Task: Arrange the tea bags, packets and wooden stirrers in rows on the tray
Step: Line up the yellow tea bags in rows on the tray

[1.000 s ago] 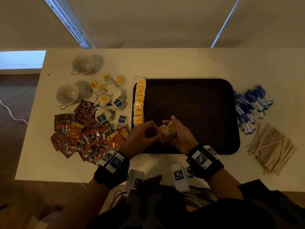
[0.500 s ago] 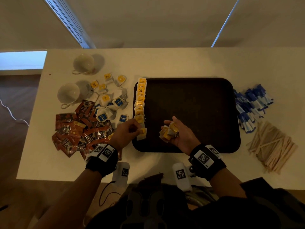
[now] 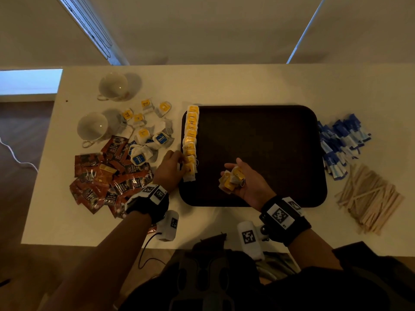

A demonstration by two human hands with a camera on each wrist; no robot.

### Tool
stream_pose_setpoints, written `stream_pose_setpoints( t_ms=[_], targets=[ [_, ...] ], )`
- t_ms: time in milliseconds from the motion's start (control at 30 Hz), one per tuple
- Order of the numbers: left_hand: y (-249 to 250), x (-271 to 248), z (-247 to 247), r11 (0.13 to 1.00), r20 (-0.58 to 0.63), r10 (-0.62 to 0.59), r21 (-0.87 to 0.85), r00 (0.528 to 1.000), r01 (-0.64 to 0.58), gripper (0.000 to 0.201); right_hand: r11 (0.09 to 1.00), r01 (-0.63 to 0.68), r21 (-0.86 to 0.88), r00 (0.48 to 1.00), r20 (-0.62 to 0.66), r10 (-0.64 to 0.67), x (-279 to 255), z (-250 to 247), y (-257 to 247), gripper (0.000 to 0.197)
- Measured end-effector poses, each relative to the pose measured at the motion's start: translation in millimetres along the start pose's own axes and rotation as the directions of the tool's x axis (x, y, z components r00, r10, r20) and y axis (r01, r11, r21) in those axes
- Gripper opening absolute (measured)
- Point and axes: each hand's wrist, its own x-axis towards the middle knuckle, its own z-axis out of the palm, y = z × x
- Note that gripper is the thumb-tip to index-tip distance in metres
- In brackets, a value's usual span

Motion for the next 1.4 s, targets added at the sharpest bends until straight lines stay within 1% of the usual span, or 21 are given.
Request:
stream_pose_setpoints(
  t_ms=[100, 167, 267, 400, 500, 733, 833, 900, 933, 1000, 1033, 1100, 1167, 1300, 1400],
  targets=[
    [3.4, -9.6, 1.7, 0.993, 0.039, 0.066, 0.093, 0.997, -0.07, 0.025, 1.0, -0.003, 0.003, 1.0, -0.004, 0.003, 0.9, -0.3, -0.4, 0.035],
    [4.7, -19.3, 5.0, 0.985, 0.091, 0.125, 0.11, 0.988, -0.135, 0.03, 1.0, 0.0, 0.003, 1.0, -0.004, 0.0, 1.6, -0.5, -0.7, 0.035],
    [-0.6, -29.0, 13.5, 0.967, 0.109, 0.208, 0.13, 0.972, -0.221, 0.039, 1.0, 0.0, -0.007, 1.0, -0.002, 0.0, 2.4, -0.3, -0.5, 0.036],
    [-0.4, -26.7, 19.4, 0.964, 0.111, 0.202, 0.152, 0.973, -0.218, 0.044, 1.0, -0.003, -0.021, 1.0, -0.003, 0.003, 2.3, 1.2, -1.5, 0.035],
    [0.3, -23.7, 23.4, 0.952, 0.107, 0.22, 0.192, 0.969, -0.238, 0.044, 1.0, -0.003, -0.026, 1.0, -0.006, 0.003, 2.2, 0.9, -2.3, 0.035],
    [-2.0, -15.1, 21.4, 0.937, 0.113, 0.268, 0.201, 0.957, -0.286, 0.041, 1.0, 0.002, -0.014, 1.0, -0.01, -0.002, 3.0, -0.5, -1.5, 0.036],
    [1.7, -20.3, 17.1, 0.942, 0.108, 0.274, 0.172, 0.956, -0.289, 0.038, 1.0, -0.002, -0.015, 1.0, -0.007, 0.002, 3.4, 0.1, -2.3, 0.035],
    [5.2, -27.1, 13.8, 0.948, 0.063, 0.283, 0.134, 0.957, -0.289, 0.038, 1.0, -0.007, -0.013, 1.0, -0.004, 0.007, 3.6, 0.6, -2.7, 0.036],
    [9.0, -30.9, 11.4, 0.954, 0.018, 0.283, 0.099, 0.959, -0.283, 0.037, 1.0, -0.007, -0.007, 1.0, -0.001, 0.007, 3.9, 0.7, -2.7, 0.036],
    [24.1, -37.9, 4.8, 0.964, -0.073, 0.264, -0.021, 0.962, -0.266, 0.03, 1.0, -0.009, 0.011, 1.0, 0.011, 0.008, 4.4, 1.0, -2.4, 0.037],
    [33.9, -41.0, 1.7, 0.961, -0.086, 0.249, -0.097, 0.965, -0.257, 0.025, 1.0, -0.012, 0.016, 1.0, 0.016, 0.012, 4.4, 1.6, -2.6, 0.038],
    [51.6, -45.8, -1.5, 0.944, -0.024, 0.232, -0.237, 0.972, -0.231, 0.019, 1.0, -0.021, 0.016, 1.0, 0.023, 0.021, 4.0, 3.9, -2.8, 0.039],
    [61.8, -47.2, -0.4, 0.92, 0.026, 0.255, -0.315, 0.967, -0.234, 0.018, 1.0, -0.025, 0.002, 0.999, 0.032, 0.025, 2.0, 7.2, -3.4, 0.04],
    [67.3, -44.3, 3.8, 0.921, 0.008, 0.268, -0.296, 0.963, -0.254, 0.016, 1.0, -0.021, -0.004, 1.0, 0.023, 0.021, -2.0, 9.8, -4.8, 0.041],
    [71.8, -42.6, 5.5, 0.905, -0.017, 0.292, -0.317, 0.956, -0.282, 0.017, 1.0, -0.031, -0.008, 0.998, 0.049, 0.031, -3.5, 8.2, -4.2, 0.042]
  ],
)
